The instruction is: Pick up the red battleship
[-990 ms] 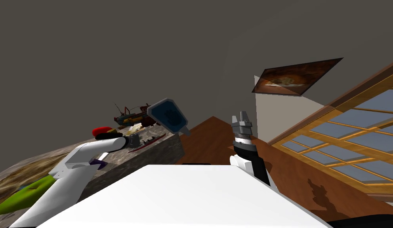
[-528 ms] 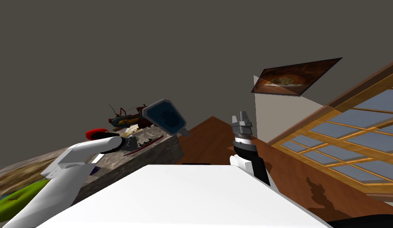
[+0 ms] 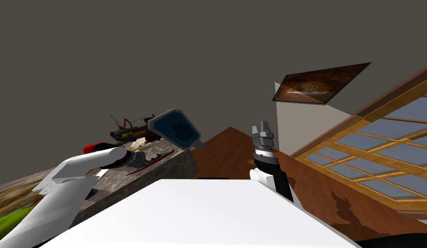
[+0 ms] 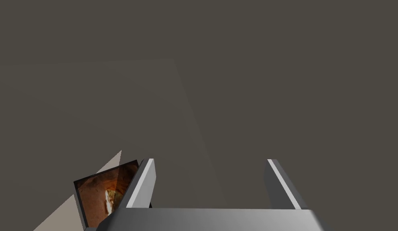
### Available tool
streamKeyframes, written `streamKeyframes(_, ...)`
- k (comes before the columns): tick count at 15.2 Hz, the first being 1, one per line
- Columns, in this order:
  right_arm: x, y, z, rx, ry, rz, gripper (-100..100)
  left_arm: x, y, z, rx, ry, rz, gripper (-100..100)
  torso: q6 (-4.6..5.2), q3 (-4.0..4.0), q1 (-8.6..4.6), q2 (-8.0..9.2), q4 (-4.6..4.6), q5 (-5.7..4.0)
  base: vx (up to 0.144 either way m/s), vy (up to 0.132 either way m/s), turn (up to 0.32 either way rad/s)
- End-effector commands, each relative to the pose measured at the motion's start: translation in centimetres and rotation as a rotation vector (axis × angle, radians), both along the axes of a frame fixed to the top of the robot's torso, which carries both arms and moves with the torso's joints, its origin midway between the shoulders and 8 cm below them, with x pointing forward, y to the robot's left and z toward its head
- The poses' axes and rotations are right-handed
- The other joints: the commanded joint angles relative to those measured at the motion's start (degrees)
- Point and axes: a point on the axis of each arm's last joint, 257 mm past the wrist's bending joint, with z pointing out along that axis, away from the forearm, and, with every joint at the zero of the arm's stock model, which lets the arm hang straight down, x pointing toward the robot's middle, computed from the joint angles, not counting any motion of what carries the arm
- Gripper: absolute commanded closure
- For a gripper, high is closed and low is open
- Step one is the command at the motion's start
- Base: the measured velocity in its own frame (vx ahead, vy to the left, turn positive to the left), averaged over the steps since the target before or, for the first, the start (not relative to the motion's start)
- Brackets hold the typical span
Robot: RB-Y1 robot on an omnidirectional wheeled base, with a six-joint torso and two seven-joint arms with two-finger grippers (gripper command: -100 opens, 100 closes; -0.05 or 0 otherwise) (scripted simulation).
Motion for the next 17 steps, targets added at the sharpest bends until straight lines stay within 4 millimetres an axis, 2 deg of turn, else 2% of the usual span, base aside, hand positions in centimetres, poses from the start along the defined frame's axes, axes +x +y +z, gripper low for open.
streamKeyframes(1,0.0,0.0,0.0,0.0,0.0,0.0,0,-0.9,-0.1,-0.1,-0.042,0.027,0.028,-100,0.0,0.0,0.0,0.0,0.0,0.0,0.059,-0.018,-0.023)
streamKeyframes(9,0.0,0.0,0.0,0.0,0.0,0.0,0,-3.1,-0.7,-0.3,-0.142,0.094,0.086,-100,0.0,0.03,0.02,0.05,0.01,0.0,0.048,-0.014,-0.016)
streamKeyframes(10,0.0,0.0,0.0,0.0,0.0,0.0,0,-2.7,-0.6,-0.3,-0.125,0.083,0.076,-100,0.0,0.03,0.03,0.06,0.01,0.01,0.028,-0.004,-0.003)
streamKeyframes(11,0.0,0.0,0.0,0.0,0.0,0.0,0,-2.6,-0.6,-1.2,-0.13,0.085,0.08,-100,0.0,0.05,0.04,0.09,0.02,0.01,0.009,0.003,-0.01)
streamKeyframes(14,0.0,0.0,0.0,0.0,0.0,0.0,0,-2.4,-0.6,-2.4,-0.13,0.083,0.082,-100,0.0,0.12,0.11,0.22,0.04,0.03,-0.002,0.012,-0.016)
streamKeyframes(15,0.0,0.0,0.0,0.0,0.0,0.0,0,-2.6,-0.7,-1.9,-0.132,0.086,0.082,-100,0.0,0.14,0.13,0.24,0.05,0.04,-0.002,0.009,-0.007)
streamKeyframes(16,0.0,0.0,0.0,0.0,0.0,0.0,0,-2.5,-0.6,-2.0,-0.131,0.084,0.082,100,-0.01,0.14,0.12,0.25,0.05,0.03,0.0,0.0,0.0)
streamKeyframes(17,0.0,0.0,0.0,0.0,0.0,0.0,0,-2.5,-0.6,-2.0,-0.131,0.083,0.082,100,-0.01,0.15,0.1,0.26,0.06,0.03,0.0,0.0,0.0)
